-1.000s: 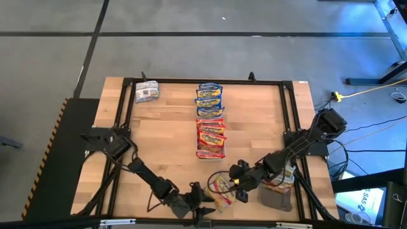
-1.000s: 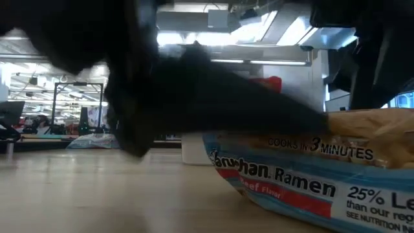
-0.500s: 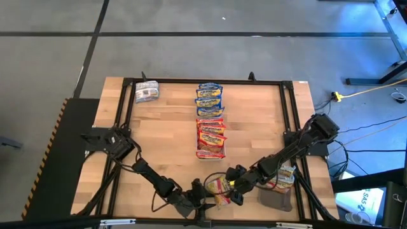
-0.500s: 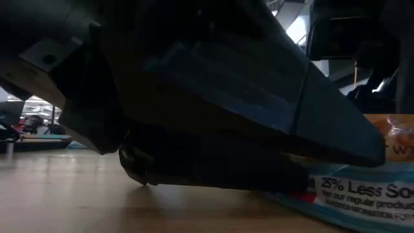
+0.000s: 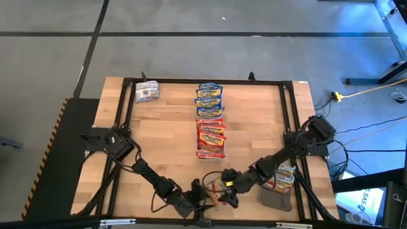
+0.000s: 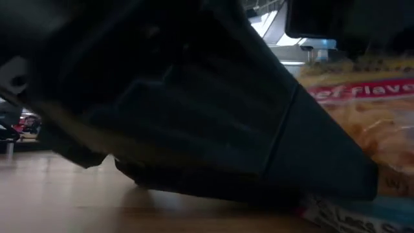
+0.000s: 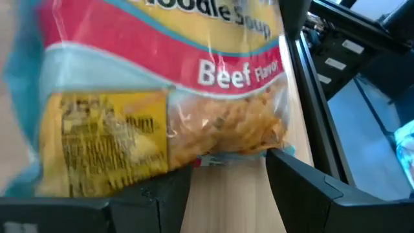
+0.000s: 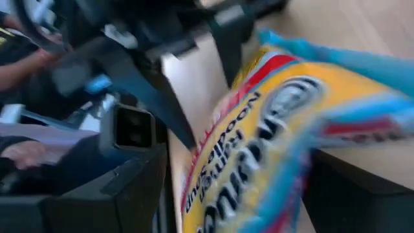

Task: Sort Maruchan noodles
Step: Put the light blue noodle pack into the black bin

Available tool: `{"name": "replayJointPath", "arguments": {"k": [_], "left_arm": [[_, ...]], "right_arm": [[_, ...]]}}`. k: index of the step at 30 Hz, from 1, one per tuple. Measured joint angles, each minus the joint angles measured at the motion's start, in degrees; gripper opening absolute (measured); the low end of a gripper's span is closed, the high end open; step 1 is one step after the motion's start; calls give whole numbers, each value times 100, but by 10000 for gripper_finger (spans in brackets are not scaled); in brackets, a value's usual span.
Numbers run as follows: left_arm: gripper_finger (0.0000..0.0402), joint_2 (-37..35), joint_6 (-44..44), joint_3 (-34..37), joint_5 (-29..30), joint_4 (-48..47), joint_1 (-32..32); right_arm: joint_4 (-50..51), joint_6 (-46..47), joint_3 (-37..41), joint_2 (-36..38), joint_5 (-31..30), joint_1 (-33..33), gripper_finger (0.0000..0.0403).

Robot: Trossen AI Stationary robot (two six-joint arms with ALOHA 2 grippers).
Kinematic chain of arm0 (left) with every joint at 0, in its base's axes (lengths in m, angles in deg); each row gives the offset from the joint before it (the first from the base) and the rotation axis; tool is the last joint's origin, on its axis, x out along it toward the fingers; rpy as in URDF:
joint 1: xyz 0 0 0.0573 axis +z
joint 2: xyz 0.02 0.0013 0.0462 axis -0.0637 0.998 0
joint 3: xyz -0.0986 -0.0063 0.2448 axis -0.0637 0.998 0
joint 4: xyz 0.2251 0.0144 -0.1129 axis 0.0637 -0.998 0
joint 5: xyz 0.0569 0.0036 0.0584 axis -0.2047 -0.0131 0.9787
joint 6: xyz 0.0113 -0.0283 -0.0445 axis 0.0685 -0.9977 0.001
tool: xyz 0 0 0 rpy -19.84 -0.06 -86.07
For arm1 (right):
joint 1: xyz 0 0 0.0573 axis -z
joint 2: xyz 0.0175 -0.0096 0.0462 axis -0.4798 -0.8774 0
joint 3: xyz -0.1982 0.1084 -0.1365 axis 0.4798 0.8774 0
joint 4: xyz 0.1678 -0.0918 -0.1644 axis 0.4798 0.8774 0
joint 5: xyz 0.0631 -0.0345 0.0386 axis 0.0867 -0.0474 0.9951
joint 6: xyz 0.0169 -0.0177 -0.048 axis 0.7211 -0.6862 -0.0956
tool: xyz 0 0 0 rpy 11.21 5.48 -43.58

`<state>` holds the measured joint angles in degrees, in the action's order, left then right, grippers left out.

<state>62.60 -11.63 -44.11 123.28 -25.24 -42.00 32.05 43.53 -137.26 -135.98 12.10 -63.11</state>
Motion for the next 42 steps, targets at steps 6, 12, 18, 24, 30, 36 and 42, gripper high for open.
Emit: {"name": "replayJointPath", "arguments": {"k": [6,12,18,24,30,36,42], "left_arm": [[194,30,216,-102,110,56,-13],[194,47,301,-221,186,31,55],[192,46,299,-223,197,35,55],[191,39,316,-232,127,51,23],[191,-93,336,-243,-171,-77,-59],[191,-355,314,-251,-595,-580,-158],[191,-426,303,-254,-665,-684,-232]], "right_arm": [[-229,71,0,-13,-167,-4,298],[-235,193,0,-128,-333,1,298],[-268,166,0,-122,-521,-4,275],[-235,-4,0,-122,-520,-4,198],[-267,-377,-2,-97,-335,-4,126],[226,-820,-11,303,-84,-11,93],[1155,-1002,-15,1153,358,-138,104]]}}
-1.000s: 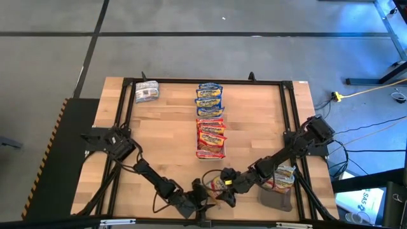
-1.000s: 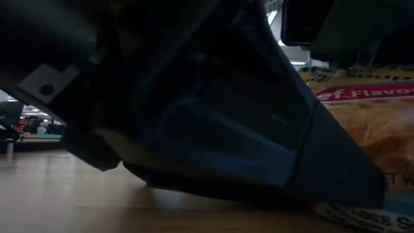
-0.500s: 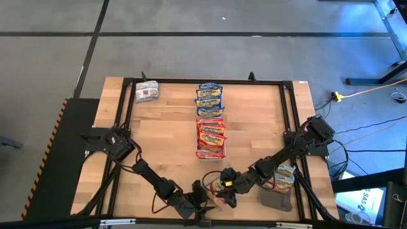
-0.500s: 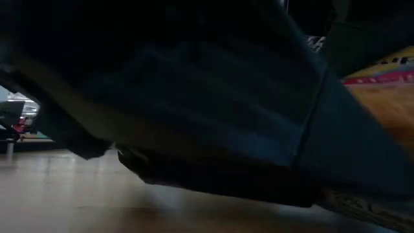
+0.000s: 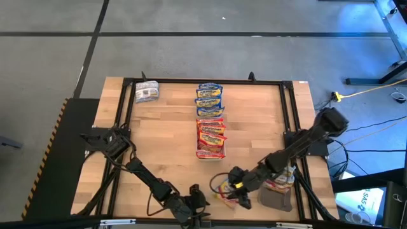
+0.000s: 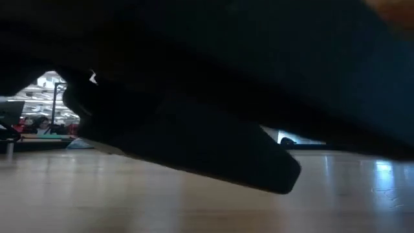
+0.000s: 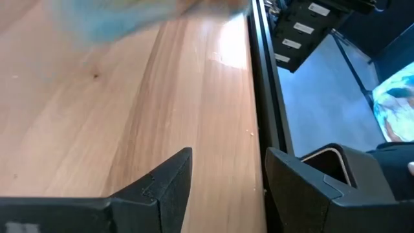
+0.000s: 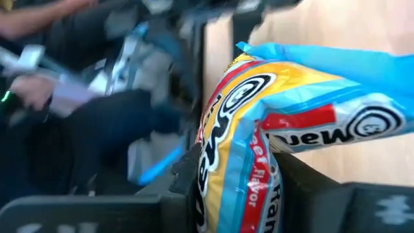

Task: Sort Maruchan noodles
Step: Put the light blue noodle pack into the black bin

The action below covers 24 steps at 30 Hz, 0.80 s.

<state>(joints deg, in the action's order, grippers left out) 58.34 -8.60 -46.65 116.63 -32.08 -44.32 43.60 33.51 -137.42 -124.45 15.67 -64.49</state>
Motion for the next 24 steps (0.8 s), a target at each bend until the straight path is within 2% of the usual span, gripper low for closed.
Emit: {"name": "replayJointPath", "arguments": {"k": [6,14,19,24], "left_arm": [[191,-2,-14,2,-51,18,9],[191,-4,-103,2,-74,31,4],[191,-7,-115,2,-74,30,4],[191,-7,-118,2,-71,30,37]], "right_arm": [[1616,195,-85,1119,469,-330,99],[3833,1390,-404,2279,433,-1102,102],[5017,2215,-411,2542,332,-1674,101],[5644,2440,-411,2408,-29,-2140,101]]}}
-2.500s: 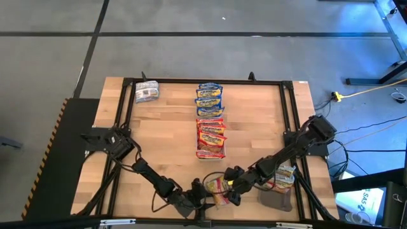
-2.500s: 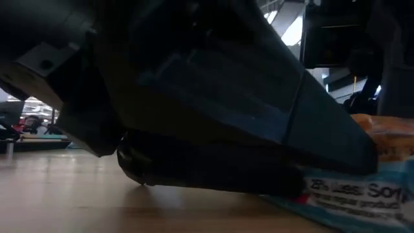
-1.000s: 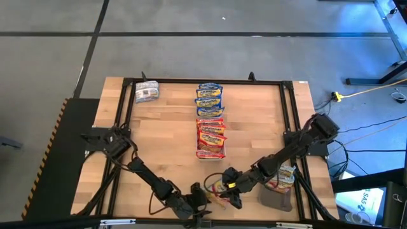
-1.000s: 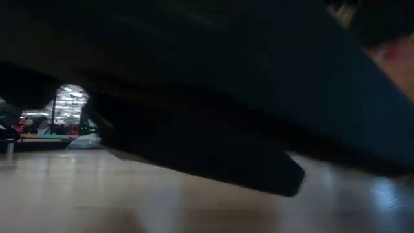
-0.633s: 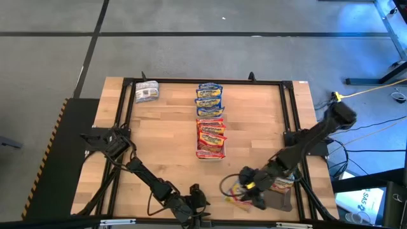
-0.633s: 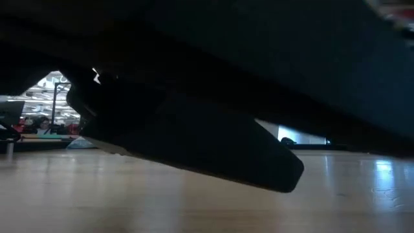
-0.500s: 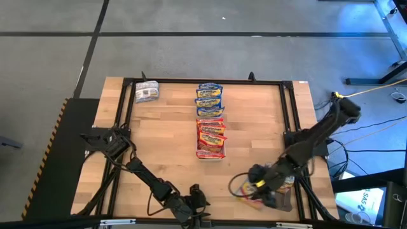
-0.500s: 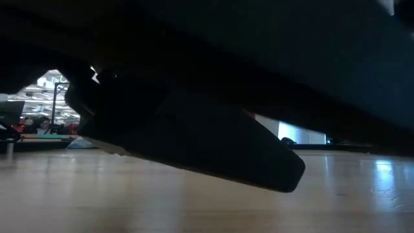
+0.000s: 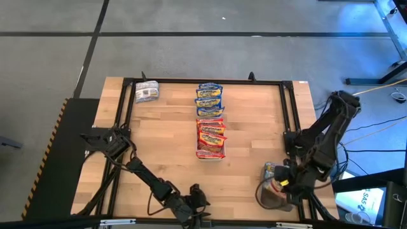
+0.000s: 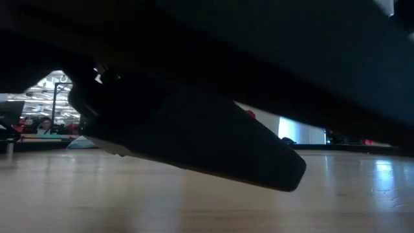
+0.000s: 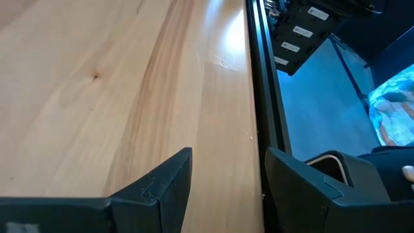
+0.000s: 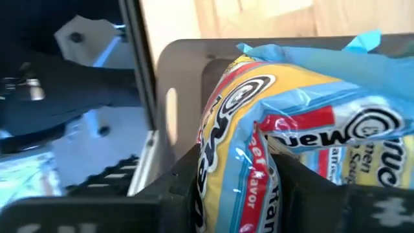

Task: Sort Maruchan noodles
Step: Put the light blue noodle pack into the black bin

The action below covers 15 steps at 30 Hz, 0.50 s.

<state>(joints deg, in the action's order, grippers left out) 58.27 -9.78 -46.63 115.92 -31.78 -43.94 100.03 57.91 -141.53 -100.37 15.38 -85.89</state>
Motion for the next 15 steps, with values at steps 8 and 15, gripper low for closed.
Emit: {"name": "replayJointPath", "arguments": {"k": [8,15], "left_arm": [[191,0,-15,4,5,0,66],[191,-2,-36,4,5,0,76]], "right_arm": [[-70,-266,2,-373,-376,-130,101],[-69,-385,2,-778,-388,-130,101]]}}
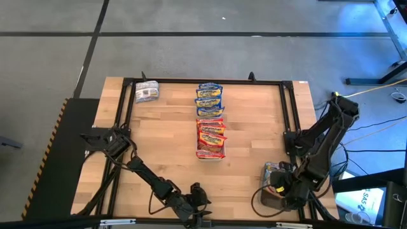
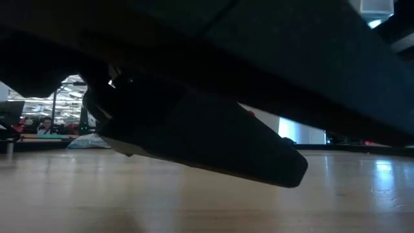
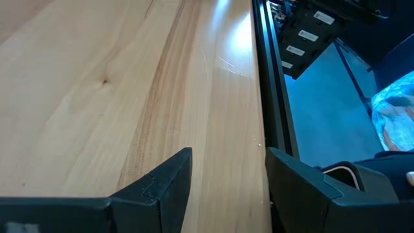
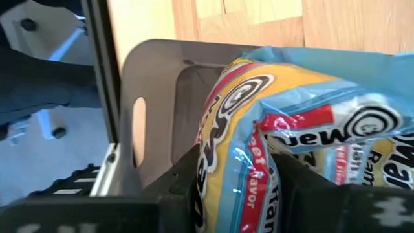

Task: Sort Maruchan noodles
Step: Put the light blue noodle pack into the black bin

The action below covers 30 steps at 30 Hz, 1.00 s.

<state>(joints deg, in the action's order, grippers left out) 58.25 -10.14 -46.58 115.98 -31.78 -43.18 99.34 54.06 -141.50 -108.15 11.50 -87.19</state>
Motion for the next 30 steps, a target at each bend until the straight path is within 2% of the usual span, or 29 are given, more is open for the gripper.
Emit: {"name": "replayJointPath", "arguments": {"k": [19,26,30], "left_arm": [[191,0,-3,1,-1,1,1],[191,0,-12,1,12,31,4],[191,-25,-12,4,-46,-2,4]], "right_arm": [[-199,-159,7,-878,-120,4,108],[-324,-247,9,-922,-26,5,196],[-231,-213,9,-871,666,94,240]]}}
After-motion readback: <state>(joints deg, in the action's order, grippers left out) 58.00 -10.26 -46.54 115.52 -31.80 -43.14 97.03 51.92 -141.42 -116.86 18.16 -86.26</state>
